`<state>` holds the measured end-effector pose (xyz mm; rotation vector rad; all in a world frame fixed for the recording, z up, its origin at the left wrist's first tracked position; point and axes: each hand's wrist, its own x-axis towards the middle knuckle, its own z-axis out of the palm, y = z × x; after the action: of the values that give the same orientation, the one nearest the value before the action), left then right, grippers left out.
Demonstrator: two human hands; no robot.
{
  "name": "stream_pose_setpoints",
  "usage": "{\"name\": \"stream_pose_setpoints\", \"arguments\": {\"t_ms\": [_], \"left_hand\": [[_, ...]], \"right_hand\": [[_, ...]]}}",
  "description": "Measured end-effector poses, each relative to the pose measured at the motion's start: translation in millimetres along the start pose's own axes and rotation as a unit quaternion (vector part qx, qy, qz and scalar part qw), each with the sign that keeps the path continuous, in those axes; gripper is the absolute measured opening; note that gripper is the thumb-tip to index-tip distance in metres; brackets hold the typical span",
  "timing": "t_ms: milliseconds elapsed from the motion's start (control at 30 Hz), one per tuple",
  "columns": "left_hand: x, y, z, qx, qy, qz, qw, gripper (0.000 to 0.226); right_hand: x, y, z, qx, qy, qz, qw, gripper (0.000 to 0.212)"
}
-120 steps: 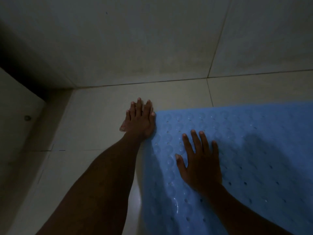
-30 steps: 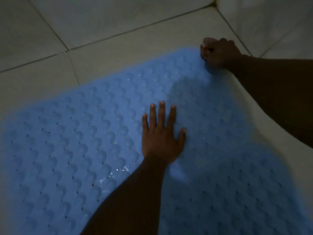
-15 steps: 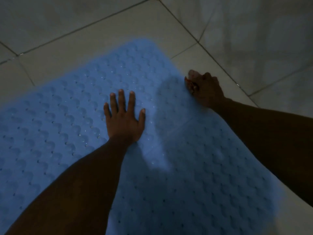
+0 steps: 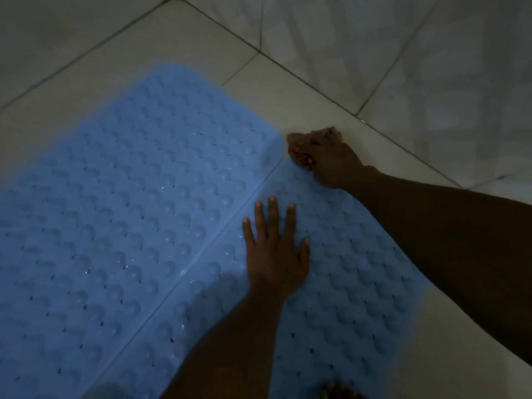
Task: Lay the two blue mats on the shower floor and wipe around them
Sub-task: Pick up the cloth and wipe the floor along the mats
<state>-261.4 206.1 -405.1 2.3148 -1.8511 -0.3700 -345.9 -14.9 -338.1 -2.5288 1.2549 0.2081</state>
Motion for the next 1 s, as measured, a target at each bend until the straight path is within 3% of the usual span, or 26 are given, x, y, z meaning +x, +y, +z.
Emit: {"name": "stream_pose_setpoints", "arguments": {"t_ms": [300, 400, 767, 933, 1000], "left_hand": [[2.7, -1.0, -1.7, 0.005, -0.014, -0.008, 1.000, 0.076], [2.0, 0.0, 0.6, 0.010, 0.004, -0.003, 1.000, 0.077], [3.3, -4.4, 7.9, 0.026, 0.010, 0.006, 1.000, 0.078], [2.4, -0.6, 3.0, 0.036, -0.014, -0.004, 0.999, 0.079], [2.0, 1.2, 1.0, 0.035, -0.018, -0.007, 0.999, 0.078]], "right_hand": [[-68.9, 34.8, 22.7, 0.043, 0.107, 0.147, 0.983, 0.057], [-108.7, 65.1, 33.0, 0.053, 0.104, 0.214, 0.970, 0.054], [-250.4, 99.1, 70.8, 0.089, 0.117, 0.440, 0.886, 0.046], [-297.2, 59.4, 83.9, 0.065, 0.186, 0.398, 0.896, 0.039], [-311.2, 37.9, 92.6, 0.077, 0.179, 0.419, 0.887, 0.041]]}}
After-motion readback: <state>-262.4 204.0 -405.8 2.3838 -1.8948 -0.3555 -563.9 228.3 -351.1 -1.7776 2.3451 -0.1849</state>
